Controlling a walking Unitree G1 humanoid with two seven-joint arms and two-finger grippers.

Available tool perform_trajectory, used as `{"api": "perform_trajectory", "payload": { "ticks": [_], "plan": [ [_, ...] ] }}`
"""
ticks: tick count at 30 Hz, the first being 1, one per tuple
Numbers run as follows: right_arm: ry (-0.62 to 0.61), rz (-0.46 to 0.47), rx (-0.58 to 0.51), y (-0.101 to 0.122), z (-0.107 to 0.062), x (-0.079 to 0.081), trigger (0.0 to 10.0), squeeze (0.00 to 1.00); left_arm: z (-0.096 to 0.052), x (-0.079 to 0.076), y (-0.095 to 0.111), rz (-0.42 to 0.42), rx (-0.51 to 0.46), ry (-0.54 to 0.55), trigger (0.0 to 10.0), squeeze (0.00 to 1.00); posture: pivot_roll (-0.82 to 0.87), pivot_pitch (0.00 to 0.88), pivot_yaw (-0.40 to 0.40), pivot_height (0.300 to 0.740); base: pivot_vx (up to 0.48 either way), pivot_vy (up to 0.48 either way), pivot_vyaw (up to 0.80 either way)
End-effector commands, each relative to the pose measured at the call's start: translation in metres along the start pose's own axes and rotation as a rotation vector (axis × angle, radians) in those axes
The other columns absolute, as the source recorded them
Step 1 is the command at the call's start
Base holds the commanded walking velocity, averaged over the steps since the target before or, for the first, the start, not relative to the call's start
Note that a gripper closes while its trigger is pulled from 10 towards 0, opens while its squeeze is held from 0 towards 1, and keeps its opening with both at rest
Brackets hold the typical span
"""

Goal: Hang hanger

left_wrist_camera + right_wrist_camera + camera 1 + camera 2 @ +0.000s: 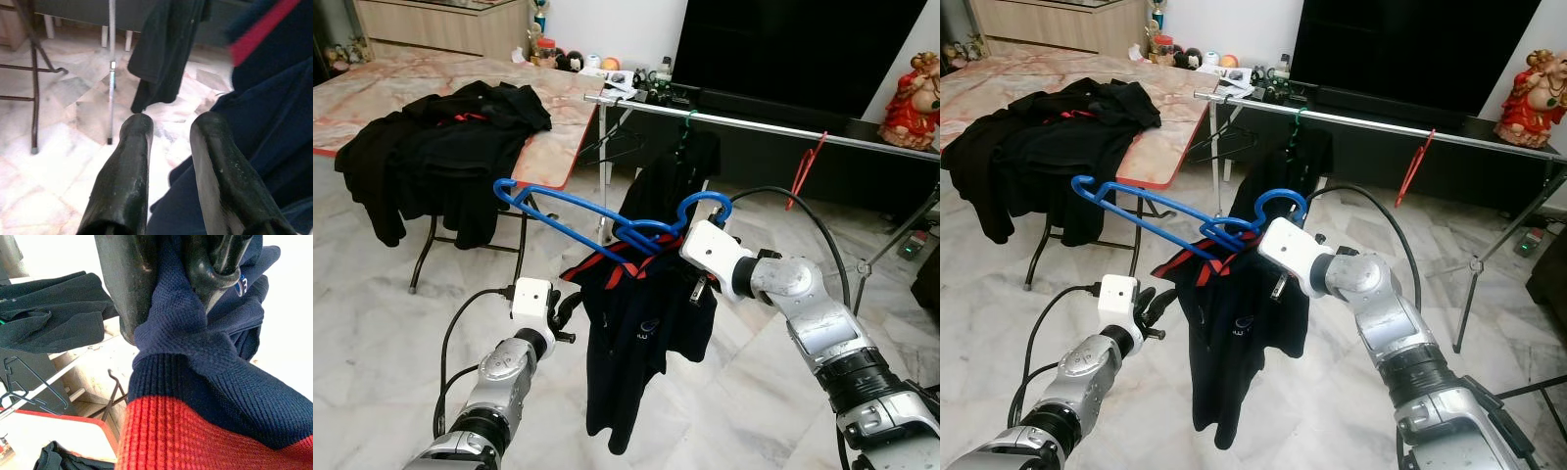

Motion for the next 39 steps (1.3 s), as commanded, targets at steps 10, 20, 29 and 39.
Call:
{"api": "perform_trajectory", "payload": {
  "ticks": [10, 20, 29, 39],
  "plan": [
    [-0.024, -0.012, -0.018, 0.003, -0.008, -0.009, 0.0, 0.00, 0.002, -0.031, -0.003, -0.068, 0.002, -0.220, 10.0, 1.00, -0.02, 0.000, -0.139, 0.740, 0.000, 0.000, 0.00],
    [0.023, -0.030, -0.029, 0.005, -0.009, -0.003, 0.0, 0.00, 0.001, -0.029, 0.000, -0.065, -0.021, -0.221, 10.0, 0.00, -0.02, 0.000, -0.141, 0.740, 0.000, 0.000, 0.00],
    [0.022, -0.031, -0.027, 0.004, -0.010, -0.004, 0.0, 0.00, 0.000, -0.035, -0.003, -0.058, -0.003, -0.267, 0.0, 0.00, -0.03, 0.000, -0.141, 0.740, 0.000, 0.000, 0.00],
    [0.022, -0.032, -0.027, 0.005, -0.009, -0.005, 0.0, 0.00, -0.004, -0.041, -0.014, -0.013, 0.054, -0.324, 0.0, 0.00, -0.02, 0.000, -0.144, 0.740, 0.000, 0.000, 0.00]
  ]
}}
Point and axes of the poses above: a point about 5 cm out from each wrist's last joint towards the gripper, its own z axis pointing out of the wrist towards the gripper, its own y axis along the axis of the wrist's last joint, x = y × z, the point moved 3 cm from there along z, pointing out of the wrist towards the gripper, and after that the axes turned 6 degrees about -z, right-handed, at the moved point
